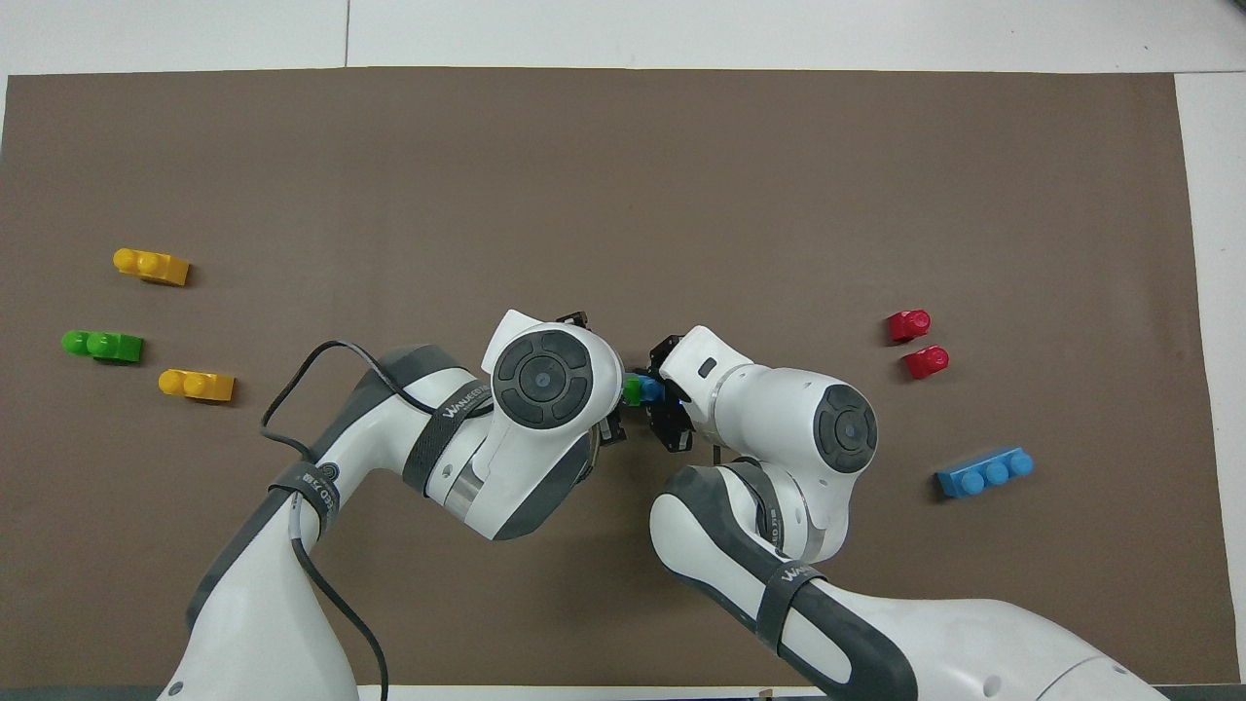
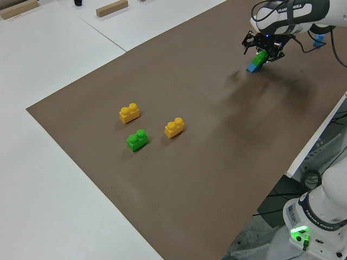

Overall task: Remove green block with left arm and hold with right
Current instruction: 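Grasp the green brick with the left gripper while the right gripper grasps blue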

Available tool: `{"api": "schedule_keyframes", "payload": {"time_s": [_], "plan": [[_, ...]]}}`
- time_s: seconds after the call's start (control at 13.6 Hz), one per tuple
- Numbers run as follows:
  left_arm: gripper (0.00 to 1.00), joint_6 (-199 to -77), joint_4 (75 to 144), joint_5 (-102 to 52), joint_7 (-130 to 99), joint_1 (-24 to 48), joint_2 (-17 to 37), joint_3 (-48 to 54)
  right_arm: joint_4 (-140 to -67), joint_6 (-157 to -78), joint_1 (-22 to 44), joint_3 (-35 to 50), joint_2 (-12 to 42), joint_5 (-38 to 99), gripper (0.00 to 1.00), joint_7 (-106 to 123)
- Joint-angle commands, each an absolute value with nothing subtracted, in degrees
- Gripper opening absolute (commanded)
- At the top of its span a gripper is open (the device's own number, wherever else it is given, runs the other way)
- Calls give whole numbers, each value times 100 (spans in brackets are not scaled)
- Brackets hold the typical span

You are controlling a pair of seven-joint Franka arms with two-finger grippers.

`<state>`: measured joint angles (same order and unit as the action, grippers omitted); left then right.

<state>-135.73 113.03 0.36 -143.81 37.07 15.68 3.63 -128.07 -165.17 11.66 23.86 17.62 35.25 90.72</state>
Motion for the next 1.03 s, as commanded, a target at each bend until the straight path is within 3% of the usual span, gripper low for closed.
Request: {"api": "schedule_keyframes", "payload": {"time_s": [0.0, 0.15, 0.44, 0.95], "plan": [[91, -13456, 11224, 237, -14502, 3788, 1609, 334, -12806, -16594, 1125, 2426, 1793, 3700, 6, 9176], [66, -13447, 11224, 237, -14493, 3788, 1547, 334, -12806, -16594, 1107, 2426, 1793, 3700, 0, 9176], [2, -13439, 11250, 237, -14458, 3762, 1398, 343, -12806, -16594, 1099, 2426, 1793, 3700, 0, 9115], [0, -13150, 11259, 237, -14371, 3700, 1073, 352, -12806, -16594, 1099, 2426, 1793, 3709, 0, 9114]]}}
